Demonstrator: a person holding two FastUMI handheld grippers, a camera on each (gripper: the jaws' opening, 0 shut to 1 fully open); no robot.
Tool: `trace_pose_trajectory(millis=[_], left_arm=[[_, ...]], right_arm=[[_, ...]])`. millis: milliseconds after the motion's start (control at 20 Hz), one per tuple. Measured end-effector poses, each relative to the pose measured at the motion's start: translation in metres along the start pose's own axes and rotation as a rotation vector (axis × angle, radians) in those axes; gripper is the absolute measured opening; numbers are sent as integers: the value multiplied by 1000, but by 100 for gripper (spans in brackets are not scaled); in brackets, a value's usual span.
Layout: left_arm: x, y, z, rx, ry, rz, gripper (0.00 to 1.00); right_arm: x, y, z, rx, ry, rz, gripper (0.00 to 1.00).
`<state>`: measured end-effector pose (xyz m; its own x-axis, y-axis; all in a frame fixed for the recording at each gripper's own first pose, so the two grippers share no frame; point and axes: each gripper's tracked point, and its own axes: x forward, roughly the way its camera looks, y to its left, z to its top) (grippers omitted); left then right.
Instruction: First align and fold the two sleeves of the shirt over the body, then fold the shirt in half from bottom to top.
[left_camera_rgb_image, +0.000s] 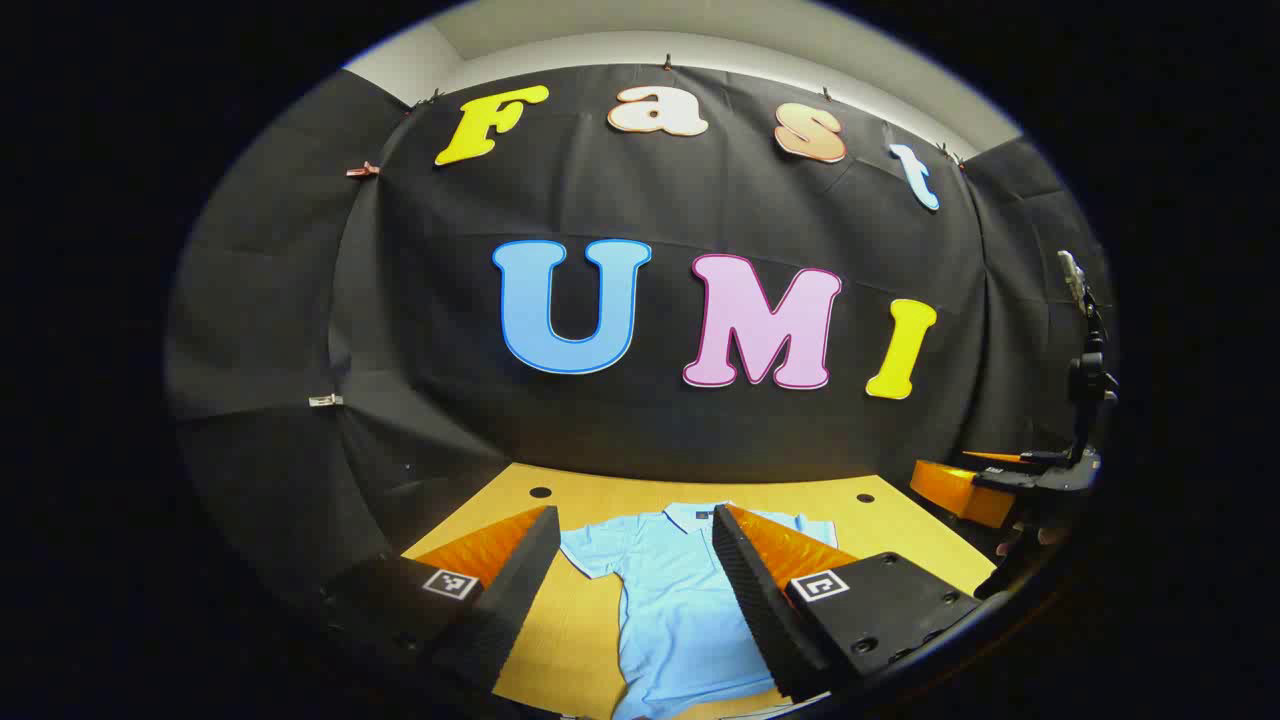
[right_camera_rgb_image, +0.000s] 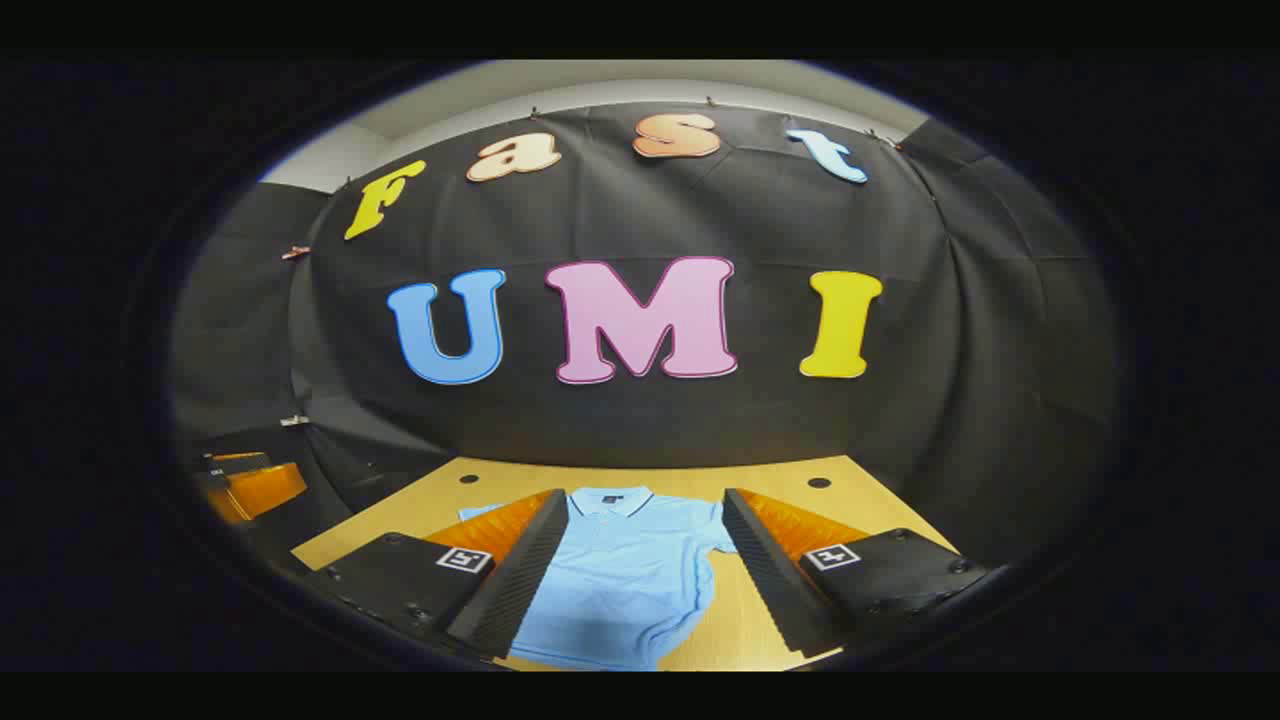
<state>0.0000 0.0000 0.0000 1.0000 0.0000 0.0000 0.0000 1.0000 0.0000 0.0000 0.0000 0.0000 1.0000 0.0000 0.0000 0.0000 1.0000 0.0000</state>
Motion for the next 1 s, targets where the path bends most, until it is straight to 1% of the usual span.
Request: trace_pose_trajectory(millis=[100, 250, 400, 650, 750, 1000], left_arm=[[-1, 2, -2, 3, 8, 10, 98], [-3, 0, -3, 1, 6, 7, 98], [0, -3, -5, 2, 11, 4, 98], [1, -7, 2, 11, -13, 13, 98], [1, -10, -1, 12, -17, 10, 98], [9, -25, -16, -18, 3, -38, 98]], right_arm=[[-1, 4, 1, 6, 0, 12, 97], [-4, -3, 3, -8, -18, -6, 97], [-4, -7, -1, -8, -7, -10, 97], [-4, -13, -7, 1, 13, -15, 97], [-5, -16, -5, -8, 0, -23, 97], [-7, -27, 10, -9, -59, -57, 97]])
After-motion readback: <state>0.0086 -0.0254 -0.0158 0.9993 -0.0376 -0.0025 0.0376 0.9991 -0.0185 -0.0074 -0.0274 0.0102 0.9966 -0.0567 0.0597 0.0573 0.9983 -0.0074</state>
